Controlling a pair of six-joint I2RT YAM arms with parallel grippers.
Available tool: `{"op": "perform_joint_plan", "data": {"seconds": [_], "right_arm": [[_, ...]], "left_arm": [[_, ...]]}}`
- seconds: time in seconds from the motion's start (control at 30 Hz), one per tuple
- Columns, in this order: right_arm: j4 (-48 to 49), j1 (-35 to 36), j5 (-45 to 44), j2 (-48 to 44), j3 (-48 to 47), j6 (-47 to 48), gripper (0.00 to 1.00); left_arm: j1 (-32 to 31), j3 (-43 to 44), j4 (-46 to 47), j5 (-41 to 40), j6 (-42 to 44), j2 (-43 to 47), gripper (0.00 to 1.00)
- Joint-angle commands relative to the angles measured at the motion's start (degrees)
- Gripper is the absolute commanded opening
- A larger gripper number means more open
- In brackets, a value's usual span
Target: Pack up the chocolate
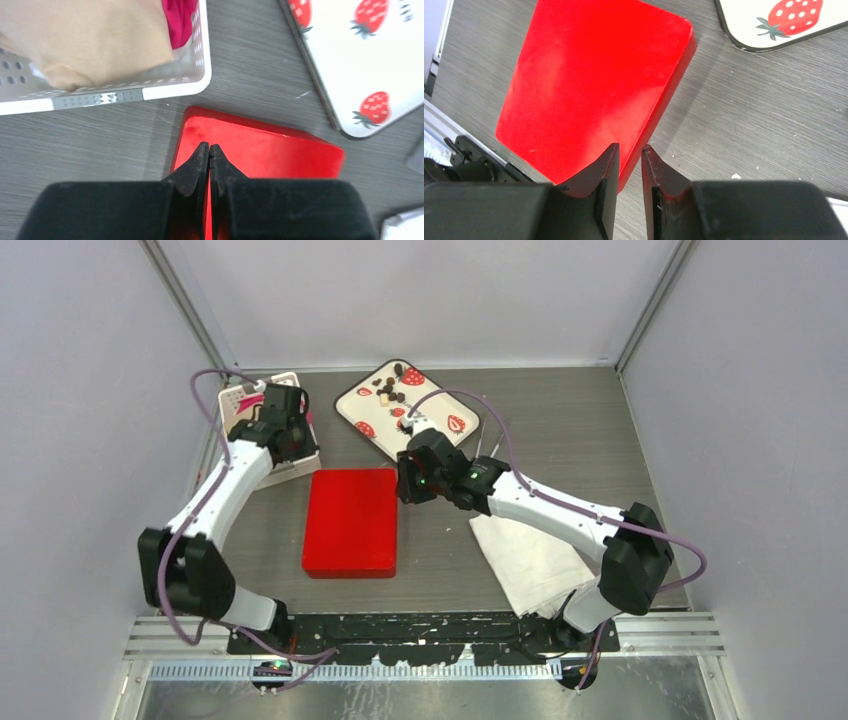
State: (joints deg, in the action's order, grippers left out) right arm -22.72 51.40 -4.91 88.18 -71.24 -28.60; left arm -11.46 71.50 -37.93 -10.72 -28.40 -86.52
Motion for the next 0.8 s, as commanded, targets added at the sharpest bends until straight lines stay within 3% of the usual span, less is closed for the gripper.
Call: {"op": "perform_joint_plan", "data": {"seconds": [0.0, 0.17, 0.37, 0.53, 0.63, 0.77], "right_arm": [[-2.1, 3.7, 0.0, -1.2, -4.9, 3.5, 0.28], [-9.9, 8.6, 7.5, 4.2, -10.1, 6.4, 0.15], [-9.1, 13.5, 9.9, 11.4, -4.2, 6.3, 0.14], [-10.8, 13.6, 8.9, 14.3, -3.8, 6.2, 0.1], [-11.1, 13.5, 3.4, 10.0, -6.3, 7.3, 0.1], [-13.2, 13.2, -9.4, 3.9, -12.8, 8.6, 0.12]], "left_arm": [[-0.7, 1.1, -4.9, 1.1, -0.9, 9.9, 0.05], [-0.8, -4.4, -11.5, 3.1, -1.8, 18.1, 0.06], [-1.3, -15.9, -15.5, 11.4, -6.8, 25.7, 0.07], [-1.5, -25.2, -13.8, 18.1, -12.4, 25.2, 0.06], [-1.5, -24.6, -14.4, 17.2, -12.5, 25.5, 0.06], [-1.5, -13.3, -19.5, 12.7, -8.9, 25.7, 0.06]]}}
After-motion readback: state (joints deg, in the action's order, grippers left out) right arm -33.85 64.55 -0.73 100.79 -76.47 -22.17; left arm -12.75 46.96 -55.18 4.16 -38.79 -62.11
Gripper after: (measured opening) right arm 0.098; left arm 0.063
